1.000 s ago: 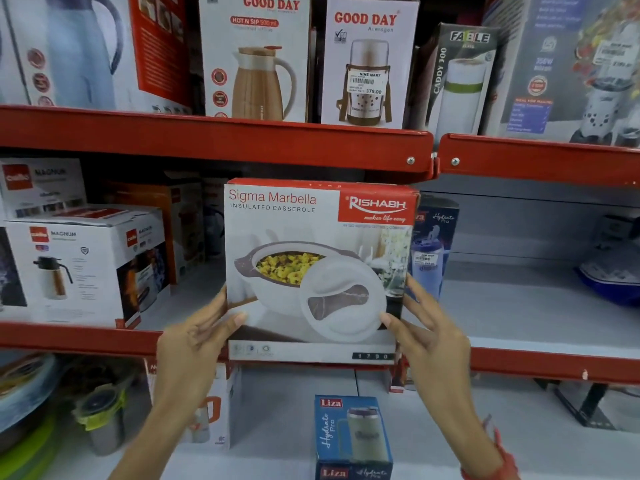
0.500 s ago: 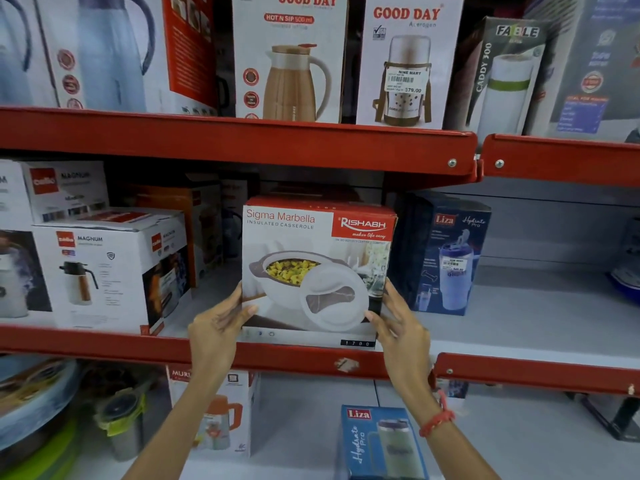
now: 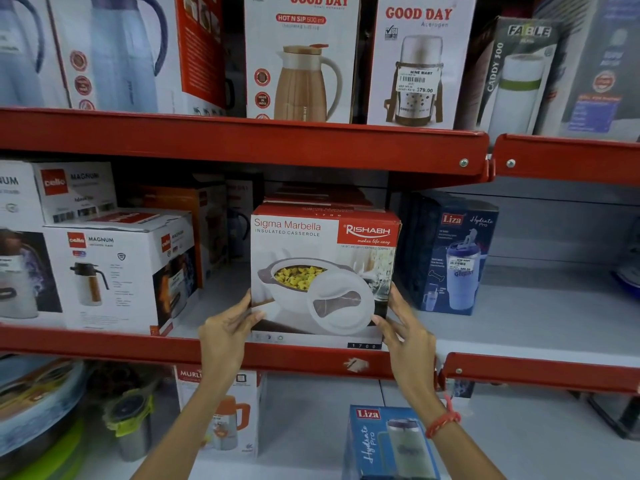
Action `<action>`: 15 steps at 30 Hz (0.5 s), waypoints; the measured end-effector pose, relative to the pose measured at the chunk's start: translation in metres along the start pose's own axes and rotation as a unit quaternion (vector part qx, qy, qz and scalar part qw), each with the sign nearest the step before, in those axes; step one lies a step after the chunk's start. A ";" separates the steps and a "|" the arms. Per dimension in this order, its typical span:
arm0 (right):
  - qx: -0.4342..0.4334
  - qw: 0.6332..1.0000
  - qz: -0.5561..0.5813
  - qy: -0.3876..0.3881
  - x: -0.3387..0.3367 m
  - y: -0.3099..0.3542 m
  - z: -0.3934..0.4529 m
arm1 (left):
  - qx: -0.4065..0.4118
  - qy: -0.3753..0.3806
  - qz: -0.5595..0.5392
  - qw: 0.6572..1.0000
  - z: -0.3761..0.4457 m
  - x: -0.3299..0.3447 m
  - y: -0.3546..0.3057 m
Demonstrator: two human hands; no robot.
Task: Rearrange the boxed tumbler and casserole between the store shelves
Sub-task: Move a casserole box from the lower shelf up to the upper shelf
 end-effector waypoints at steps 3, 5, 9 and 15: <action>-0.005 1.000 -0.008 -0.001 0.000 0.000 -0.001 | 0.019 0.005 0.028 0.999 0.000 -0.001 0.005; -0.008 1.000 -0.014 0.001 -0.001 0.000 -0.001 | 0.023 0.015 0.050 0.998 -0.001 -0.002 0.004; 0.006 0.999 0.008 0.045 -0.002 0.001 -0.004 | 0.024 0.043 0.082 0.995 -0.007 0.001 -0.002; -0.017 1.000 0.004 0.001 -0.022 -0.002 -0.038 | 0.126 0.014 0.127 0.984 -0.042 0.008 -0.032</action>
Point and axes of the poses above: each hand's wrist, its own z-axis towards the middle knuckle, its own x-axis out of the palm, y = z × x, the point moved 1 cm from there along z, towards the middle knuckle, and after that the axes turned 14 degrees about x, right-handed, at the moved point
